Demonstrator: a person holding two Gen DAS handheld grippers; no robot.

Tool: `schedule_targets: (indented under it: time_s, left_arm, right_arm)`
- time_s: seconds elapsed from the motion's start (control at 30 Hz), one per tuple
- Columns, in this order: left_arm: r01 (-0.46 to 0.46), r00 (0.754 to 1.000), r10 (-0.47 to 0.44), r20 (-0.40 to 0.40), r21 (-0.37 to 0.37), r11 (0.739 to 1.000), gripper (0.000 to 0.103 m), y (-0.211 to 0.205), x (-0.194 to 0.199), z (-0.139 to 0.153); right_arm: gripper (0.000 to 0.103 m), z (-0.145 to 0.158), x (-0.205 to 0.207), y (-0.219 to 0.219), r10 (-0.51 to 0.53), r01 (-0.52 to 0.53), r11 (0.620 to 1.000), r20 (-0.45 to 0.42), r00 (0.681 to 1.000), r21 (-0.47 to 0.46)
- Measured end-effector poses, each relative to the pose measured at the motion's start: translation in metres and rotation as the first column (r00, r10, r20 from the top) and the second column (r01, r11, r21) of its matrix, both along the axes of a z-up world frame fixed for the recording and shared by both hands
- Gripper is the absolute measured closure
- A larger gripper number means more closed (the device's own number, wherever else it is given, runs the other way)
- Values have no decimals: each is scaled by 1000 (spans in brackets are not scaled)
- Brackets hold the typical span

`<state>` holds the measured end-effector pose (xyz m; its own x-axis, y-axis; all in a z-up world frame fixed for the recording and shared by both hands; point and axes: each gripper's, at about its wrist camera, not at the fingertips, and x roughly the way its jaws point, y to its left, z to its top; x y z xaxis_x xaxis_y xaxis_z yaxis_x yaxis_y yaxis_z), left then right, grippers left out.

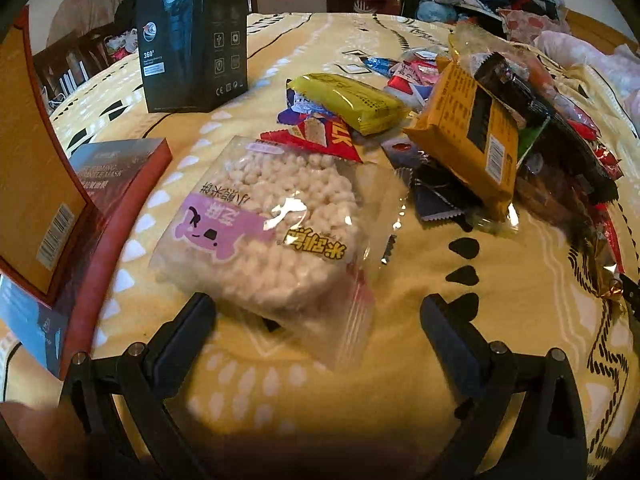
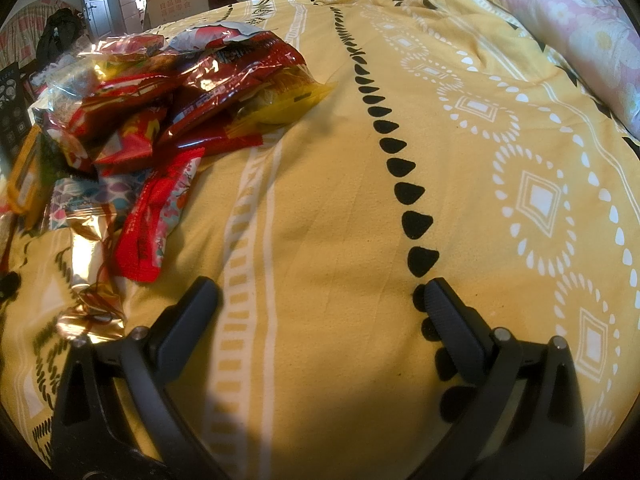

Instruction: Organize snacks

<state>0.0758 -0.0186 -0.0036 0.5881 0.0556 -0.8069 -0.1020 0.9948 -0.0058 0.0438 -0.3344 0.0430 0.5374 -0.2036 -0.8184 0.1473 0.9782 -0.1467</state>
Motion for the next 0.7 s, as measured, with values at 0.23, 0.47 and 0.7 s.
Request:
schedule_targets:
  time_s: [0.23,0.47,0.7]
  left_arm:
    - [0,1000,0,5,15,1000,0,-3,-3,-1]
    - [-3,1000,3,10,33,999,0,-8,-7,1]
    - [-10,1000,10,2,42,999,0,-8,-8,2]
  right_arm:
    - [0,0,1,-1,0,0,1000,0,1000,0]
    - [0,0,1,-1,0,0,1000,0,1000,0]
    - [0,0,1,-1,0,0,1000,0,1000,0]
